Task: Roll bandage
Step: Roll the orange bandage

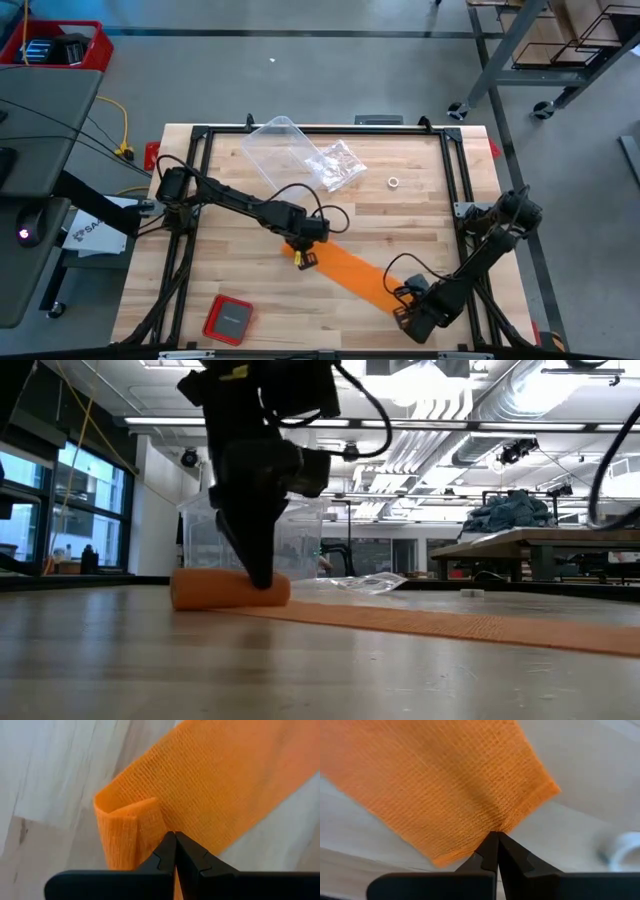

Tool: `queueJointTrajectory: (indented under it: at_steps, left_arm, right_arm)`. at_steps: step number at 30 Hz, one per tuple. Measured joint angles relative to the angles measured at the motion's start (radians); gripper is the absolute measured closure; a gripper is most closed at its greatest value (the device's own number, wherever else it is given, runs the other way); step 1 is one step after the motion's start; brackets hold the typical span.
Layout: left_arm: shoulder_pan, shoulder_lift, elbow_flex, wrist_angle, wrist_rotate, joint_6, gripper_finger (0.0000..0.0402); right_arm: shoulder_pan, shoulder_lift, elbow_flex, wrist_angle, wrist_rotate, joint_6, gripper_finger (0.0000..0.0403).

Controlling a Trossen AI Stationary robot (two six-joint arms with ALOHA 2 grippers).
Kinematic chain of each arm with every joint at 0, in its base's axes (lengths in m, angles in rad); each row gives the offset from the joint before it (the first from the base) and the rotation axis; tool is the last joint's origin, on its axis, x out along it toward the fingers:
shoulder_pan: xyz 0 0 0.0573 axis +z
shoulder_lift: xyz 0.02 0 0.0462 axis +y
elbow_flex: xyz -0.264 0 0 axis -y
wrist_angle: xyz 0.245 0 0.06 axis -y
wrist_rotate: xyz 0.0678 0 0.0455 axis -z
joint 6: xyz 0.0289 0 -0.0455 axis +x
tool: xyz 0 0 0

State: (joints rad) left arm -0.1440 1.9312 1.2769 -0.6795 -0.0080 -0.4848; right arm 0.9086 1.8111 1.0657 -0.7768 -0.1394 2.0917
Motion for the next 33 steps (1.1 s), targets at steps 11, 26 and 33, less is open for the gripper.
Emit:
queueJointTrajectory:
  at_steps: [11, 26, 33]
  left_arm:
    - [0.028, -0.067, -0.024, -0.092, -0.059, -0.017, 0.0402]
    - [0.035, -0.151, -0.023, -0.113, -0.128, -0.036, 0.0402]
    - [0.037, -0.177, -0.022, -0.117, -0.140, -0.001, 0.0402]
  right_arm:
    - [0.081, 0.001, -0.001, -0.086, -0.082, 0.020, 0.0403]
    - [-0.025, 0.009, -0.001, 0.164, 0.189, -0.021, 0.0403]
    - [-0.305, 0.114, 0.004, 0.522, 0.312, -0.306, 0.0403]
